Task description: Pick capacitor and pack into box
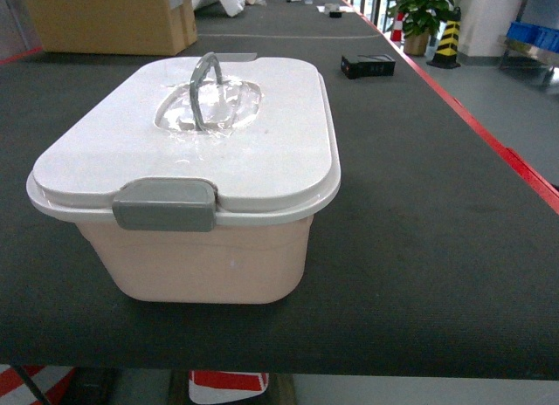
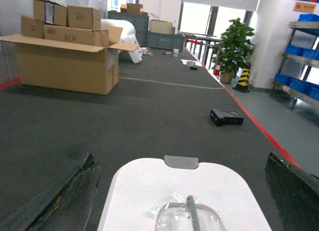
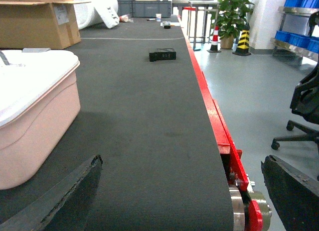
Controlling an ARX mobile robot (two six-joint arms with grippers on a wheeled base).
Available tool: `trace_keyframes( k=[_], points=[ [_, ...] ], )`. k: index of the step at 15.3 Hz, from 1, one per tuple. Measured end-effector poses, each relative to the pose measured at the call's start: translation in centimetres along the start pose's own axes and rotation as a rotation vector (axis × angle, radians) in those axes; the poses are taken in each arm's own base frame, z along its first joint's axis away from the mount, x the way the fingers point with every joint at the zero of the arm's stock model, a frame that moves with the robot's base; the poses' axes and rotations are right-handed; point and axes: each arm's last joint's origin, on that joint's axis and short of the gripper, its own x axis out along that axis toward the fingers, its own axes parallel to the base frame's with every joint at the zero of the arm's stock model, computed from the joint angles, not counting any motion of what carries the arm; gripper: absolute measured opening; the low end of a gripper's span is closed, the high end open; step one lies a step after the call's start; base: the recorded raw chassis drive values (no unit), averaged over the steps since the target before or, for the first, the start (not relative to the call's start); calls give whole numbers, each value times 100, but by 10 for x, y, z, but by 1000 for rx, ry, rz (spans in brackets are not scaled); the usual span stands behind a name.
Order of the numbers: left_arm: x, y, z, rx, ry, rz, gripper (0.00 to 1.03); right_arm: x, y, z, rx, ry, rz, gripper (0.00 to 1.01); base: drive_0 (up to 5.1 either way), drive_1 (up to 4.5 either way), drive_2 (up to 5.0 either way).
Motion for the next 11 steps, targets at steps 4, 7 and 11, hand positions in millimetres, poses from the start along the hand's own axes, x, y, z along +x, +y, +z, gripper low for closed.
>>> trace_keyframes(
  k=[4, 7, 11],
  points=[
    [-76, 51, 11, 81, -52, 69, 98, 0, 0, 0, 0, 0, 0, 98, 0, 0, 0],
    [-130, 70, 7, 107, -41, 111, 98, 0, 0, 0, 0, 0, 0, 98, 0, 0, 0],
    [-141, 69, 7, 106, -41, 90, 98, 0, 0, 0, 0, 0, 0, 98, 0, 0, 0]
  ],
)
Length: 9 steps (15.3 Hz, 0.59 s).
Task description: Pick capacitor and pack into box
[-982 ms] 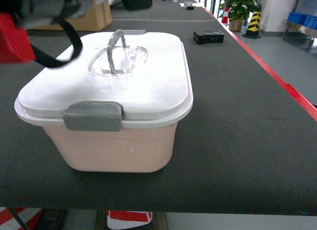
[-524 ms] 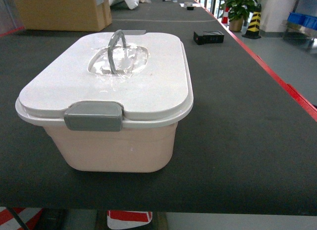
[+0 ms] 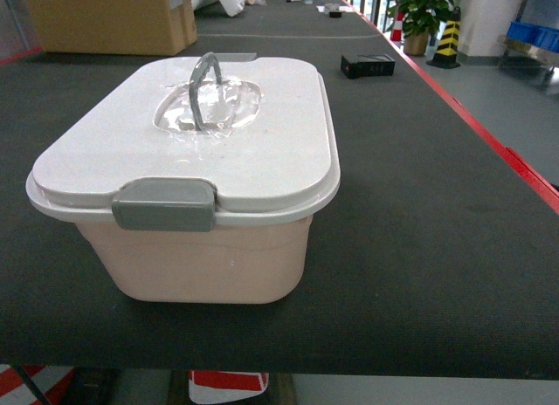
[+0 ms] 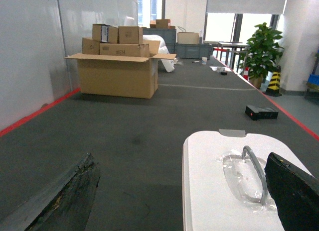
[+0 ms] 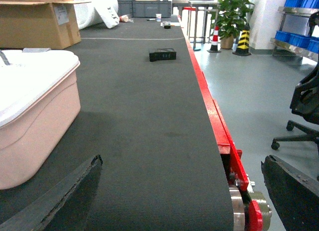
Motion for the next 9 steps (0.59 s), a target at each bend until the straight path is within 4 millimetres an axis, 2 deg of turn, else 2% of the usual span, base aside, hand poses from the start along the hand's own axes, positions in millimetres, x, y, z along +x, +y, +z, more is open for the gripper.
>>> trace_keyframes(
  k=[2, 3, 7, 9],
  points=[
    [0, 0, 0, 1, 2, 0, 98, 0, 0, 0, 0, 0, 0, 98, 0, 0, 0],
    [-3, 5, -5, 33, 106, -42, 86, 0, 0, 0, 0, 0, 0, 98, 0, 0, 0],
    [-10, 11, -20, 35, 148, -55, 71, 0, 0, 0, 0, 0, 0, 98, 0, 0, 0],
    [-20, 20, -42, 36, 163, -56, 44, 0, 0, 0, 0, 0, 0, 98, 0, 0, 0]
  ],
)
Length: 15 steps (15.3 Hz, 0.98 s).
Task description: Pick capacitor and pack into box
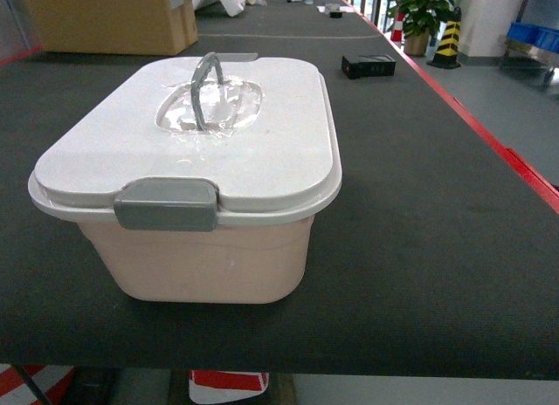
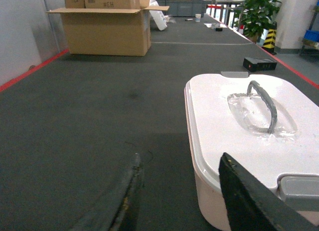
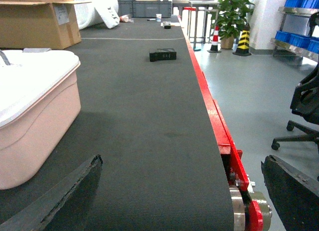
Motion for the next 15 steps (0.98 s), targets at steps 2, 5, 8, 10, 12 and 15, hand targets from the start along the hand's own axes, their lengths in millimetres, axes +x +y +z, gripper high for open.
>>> trace_keyframes(
  k=[2, 5, 8, 10, 12, 15],
  points=[
    [-6, 5, -15, 0, -1, -6, 18, 0, 0, 0, 0, 0, 0, 98, 0, 0, 0],
    [-12, 19, -31, -6, -4, 18, 2, 0, 0, 0, 0, 1, 0, 98, 0, 0, 0],
    [-18, 17, -42, -5, -5, -9, 2, 0, 0, 0, 0, 0, 0, 98, 0, 0, 0],
    [-20, 17, -48, -5, -3, -9, 2, 0, 0, 0, 0, 0, 0, 98, 0, 0, 0],
    [-23, 17, -51, -5, -7, -8, 2, 0, 0, 0, 0, 0, 0, 98, 0, 0, 0],
    [-35, 17, -66, -6, 37, -7, 2, 0, 0, 0, 1, 1, -1, 98, 0, 0, 0]
  ],
)
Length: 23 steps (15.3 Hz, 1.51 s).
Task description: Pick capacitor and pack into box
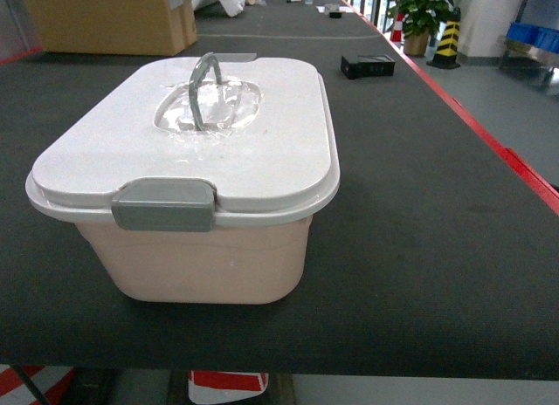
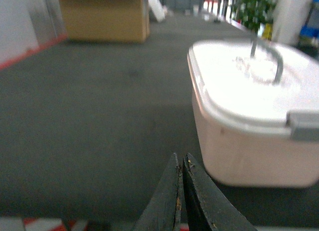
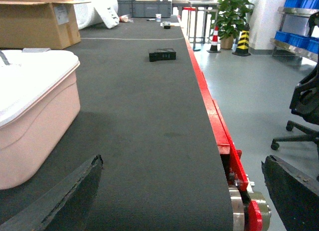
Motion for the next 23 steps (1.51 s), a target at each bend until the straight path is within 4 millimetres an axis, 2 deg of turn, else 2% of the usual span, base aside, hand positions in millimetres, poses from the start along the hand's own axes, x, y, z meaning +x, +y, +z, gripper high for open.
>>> trace_keyframes(
  k=[1, 2, 5, 8, 10, 11, 12, 23],
  points=[
    [-1, 0, 9, 0, -68, 0, 2, 0, 0, 0, -1, -1, 2, 98, 0, 0, 0],
    [0, 0, 3, 0, -34, 0, 2, 0, 0, 0, -1, -1, 1, 98, 0, 0, 0],
    [0, 0, 4, -1, -42, -1, 3, 0, 0, 0, -1, -1, 1, 98, 0, 0, 0],
    [0, 0, 4, -1, -42, -1, 40, 0, 0, 0, -1, -1, 1, 98, 0, 0, 0],
    [0, 0, 4, -1, -41, -1, 68, 0, 0, 0, -1, -1, 1, 98, 0, 0, 0],
    [0, 0, 4, -1, -41, -1, 88, 0, 0, 0, -1, -1, 1, 98, 0, 0, 0],
    [0, 0, 4, 0, -41, -2, 100, 0, 0, 0, -1, -1, 1, 98, 0, 0, 0],
    [0, 0, 4, -1, -41, -1, 98, 0, 0, 0, -1, -1, 1, 98, 0, 0, 0]
  ],
)
